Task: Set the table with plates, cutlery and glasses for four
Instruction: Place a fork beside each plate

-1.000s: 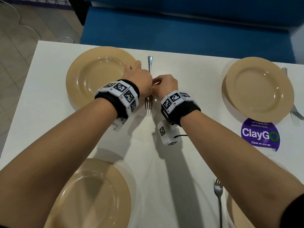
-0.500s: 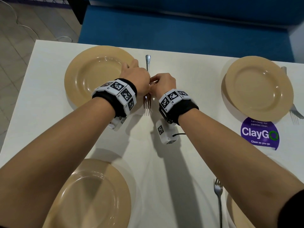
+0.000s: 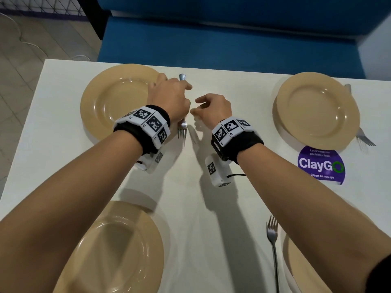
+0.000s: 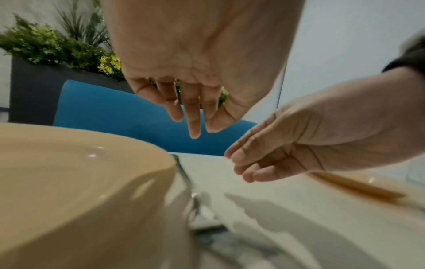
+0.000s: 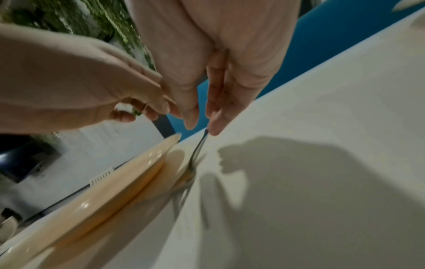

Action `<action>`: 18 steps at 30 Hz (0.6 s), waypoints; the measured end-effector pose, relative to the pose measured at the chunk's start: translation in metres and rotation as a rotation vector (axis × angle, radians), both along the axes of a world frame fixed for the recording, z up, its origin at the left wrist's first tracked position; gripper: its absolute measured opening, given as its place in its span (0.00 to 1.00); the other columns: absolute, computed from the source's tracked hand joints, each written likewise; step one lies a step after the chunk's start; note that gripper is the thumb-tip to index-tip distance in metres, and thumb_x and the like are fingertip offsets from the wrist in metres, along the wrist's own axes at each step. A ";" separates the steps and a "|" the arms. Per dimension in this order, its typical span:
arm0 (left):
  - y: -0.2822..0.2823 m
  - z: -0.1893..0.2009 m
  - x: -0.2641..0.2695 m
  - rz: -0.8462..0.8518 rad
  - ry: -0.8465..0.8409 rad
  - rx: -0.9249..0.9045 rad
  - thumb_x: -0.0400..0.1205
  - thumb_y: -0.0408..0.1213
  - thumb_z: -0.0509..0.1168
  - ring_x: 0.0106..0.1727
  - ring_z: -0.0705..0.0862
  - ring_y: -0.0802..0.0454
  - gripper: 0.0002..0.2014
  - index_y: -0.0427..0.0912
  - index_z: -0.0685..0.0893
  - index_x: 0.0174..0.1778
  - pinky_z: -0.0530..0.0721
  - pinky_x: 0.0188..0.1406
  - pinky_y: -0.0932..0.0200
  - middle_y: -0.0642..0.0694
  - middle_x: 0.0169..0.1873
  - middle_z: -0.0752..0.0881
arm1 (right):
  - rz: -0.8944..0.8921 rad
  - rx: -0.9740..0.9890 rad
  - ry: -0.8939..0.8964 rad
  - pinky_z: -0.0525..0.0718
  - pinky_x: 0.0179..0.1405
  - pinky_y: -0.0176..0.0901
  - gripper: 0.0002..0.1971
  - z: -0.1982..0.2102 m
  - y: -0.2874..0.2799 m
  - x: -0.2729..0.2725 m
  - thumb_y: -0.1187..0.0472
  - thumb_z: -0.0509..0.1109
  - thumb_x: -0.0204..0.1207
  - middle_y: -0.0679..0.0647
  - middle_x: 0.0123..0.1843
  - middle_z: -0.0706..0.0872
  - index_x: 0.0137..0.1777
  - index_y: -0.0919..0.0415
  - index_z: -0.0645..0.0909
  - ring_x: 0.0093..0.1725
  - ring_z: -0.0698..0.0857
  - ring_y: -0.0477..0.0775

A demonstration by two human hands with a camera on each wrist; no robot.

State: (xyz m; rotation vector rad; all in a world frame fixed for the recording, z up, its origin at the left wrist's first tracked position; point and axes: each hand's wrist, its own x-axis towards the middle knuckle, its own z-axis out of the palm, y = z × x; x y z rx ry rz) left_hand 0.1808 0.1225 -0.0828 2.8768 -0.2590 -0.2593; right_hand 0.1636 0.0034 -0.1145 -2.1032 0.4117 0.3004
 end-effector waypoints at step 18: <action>-0.342 0.032 -0.148 -0.265 0.281 -0.463 0.78 0.46 0.66 0.57 0.83 0.49 0.20 0.47 0.77 0.66 0.81 0.60 0.54 0.48 0.54 0.86 | -0.521 -0.311 -0.030 0.77 0.58 0.38 0.15 0.056 -0.364 -0.178 0.57 0.70 0.74 0.55 0.56 0.88 0.60 0.58 0.83 0.60 0.85 0.55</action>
